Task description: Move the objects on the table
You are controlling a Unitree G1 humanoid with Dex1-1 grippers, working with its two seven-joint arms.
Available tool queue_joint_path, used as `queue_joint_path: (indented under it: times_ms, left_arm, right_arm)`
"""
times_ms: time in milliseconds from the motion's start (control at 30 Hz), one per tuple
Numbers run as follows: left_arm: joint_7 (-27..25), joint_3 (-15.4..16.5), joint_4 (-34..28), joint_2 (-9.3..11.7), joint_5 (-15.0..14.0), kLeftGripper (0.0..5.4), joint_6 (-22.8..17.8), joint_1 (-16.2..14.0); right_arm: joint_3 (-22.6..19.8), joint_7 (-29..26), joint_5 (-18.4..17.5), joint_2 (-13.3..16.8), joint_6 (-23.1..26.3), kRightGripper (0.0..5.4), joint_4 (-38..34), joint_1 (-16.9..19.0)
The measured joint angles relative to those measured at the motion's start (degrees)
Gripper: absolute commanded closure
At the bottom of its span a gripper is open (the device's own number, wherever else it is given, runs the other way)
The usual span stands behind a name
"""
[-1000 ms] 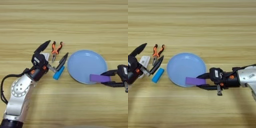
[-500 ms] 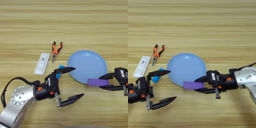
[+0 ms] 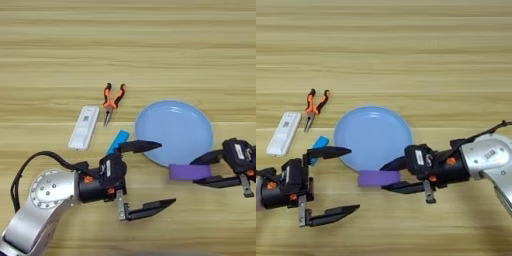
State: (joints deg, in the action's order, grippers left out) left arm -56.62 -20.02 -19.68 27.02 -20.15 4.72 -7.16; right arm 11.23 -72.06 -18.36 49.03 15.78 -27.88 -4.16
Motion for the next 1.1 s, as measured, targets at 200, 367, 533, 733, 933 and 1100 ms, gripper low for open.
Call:
queue_joint_path:
  times_ms: [200, 367, 533, 733, 933, 1100]
  left_arm:
    - [-0.33, -0.55, -0.01, 0.90, 1.13, 0.00, 0.07, 0.03]
    - [-0.76, -0.68, -0.01, 1.14, 1.36, 0.00, 0.10, 0.06]
    - [-1.04, -0.99, -0.01, 1.20, 1.71, 0.00, 0.10, 0.08]
    - [-1.08, -1.43, -0.01, 1.19, 1.77, 0.00, 0.10, 0.09]
    - [-1.08, -1.63, 0.00, 1.20, 1.80, 0.00, 0.10, 0.09]
    - [-1.10, -1.64, 0.00, 1.21, 1.81, 0.00, 0.12, 0.09]
  right_arm:
    - [1.59, 0.21, -0.69, -0.16, 1.37, 3.97, -0.70, -1.23]
    - [2.77, 0.40, -0.99, -0.42, 1.83, 3.97, -0.73, -2.11]
    - [3.13, 0.48, -1.16, -0.52, 2.38, 3.97, -0.73, -2.65]
    - [3.14, 0.50, -1.48, -0.53, 2.62, 3.97, -0.78, -3.55]
    - [3.40, 0.56, -1.51, -0.67, 2.65, 3.97, -0.83, -4.06]
    - [3.87, 0.63, -1.80, -1.28, 3.65, 3.97, -1.33, -4.99]
